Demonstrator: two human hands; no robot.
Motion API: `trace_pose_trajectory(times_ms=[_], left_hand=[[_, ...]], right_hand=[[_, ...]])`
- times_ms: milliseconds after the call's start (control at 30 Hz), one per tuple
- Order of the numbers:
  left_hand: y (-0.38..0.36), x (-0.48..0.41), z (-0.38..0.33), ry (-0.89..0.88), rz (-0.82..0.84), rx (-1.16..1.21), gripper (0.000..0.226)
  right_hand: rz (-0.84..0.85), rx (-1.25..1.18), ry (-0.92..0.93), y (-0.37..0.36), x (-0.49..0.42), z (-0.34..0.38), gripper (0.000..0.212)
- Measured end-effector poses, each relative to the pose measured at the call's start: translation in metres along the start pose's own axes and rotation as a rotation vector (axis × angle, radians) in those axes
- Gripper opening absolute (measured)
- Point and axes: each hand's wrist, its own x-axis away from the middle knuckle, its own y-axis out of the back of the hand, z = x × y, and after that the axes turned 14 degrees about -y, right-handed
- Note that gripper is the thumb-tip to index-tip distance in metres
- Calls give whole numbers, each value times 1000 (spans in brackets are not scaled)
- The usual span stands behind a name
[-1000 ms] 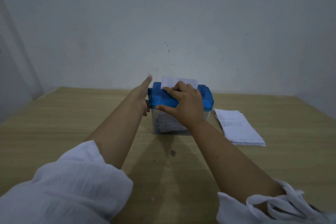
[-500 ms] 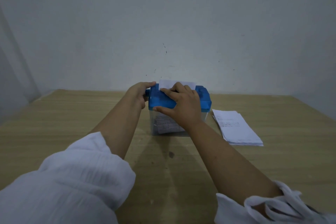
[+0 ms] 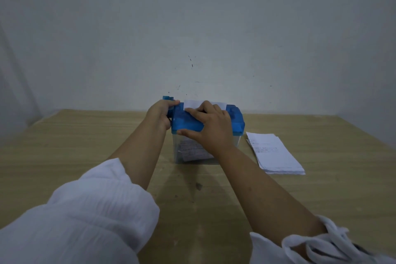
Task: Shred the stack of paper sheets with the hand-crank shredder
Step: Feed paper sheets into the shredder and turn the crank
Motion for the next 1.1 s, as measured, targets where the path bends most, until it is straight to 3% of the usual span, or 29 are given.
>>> trace_pose_trajectory(times_ms=[100, 267, 400, 567, 700, 833, 967, 1100], left_hand=[[-2, -2, 2, -112, -30, 38, 31], [-3, -2, 8, -205, -49, 134, 43], [-4, 3, 11, -368, -108, 154, 45], [4, 13, 12, -445, -29, 48, 44], [11, 10, -9, -626, -54, -371, 53], [20, 7, -34, -851, 127, -1127, 36], [12, 13, -47, -837, 194, -1745, 37], [2, 31, -60, -751, 244, -1965, 21]], right_hand=[[1, -11, -5, 1, -1, 1, 65], [31, -7, -23, 1, -1, 1, 64], [85, 37, -45, 4, -4, 3, 65], [96, 8, -67, 4, -3, 3, 66], [84, -10, -59, 5, -3, 2, 66], [87, -9, -59, 5, -3, 1, 65], [122, -9, -89, 6, -6, 4, 65], [131, -1, -97, 6, -5, 5, 65]])
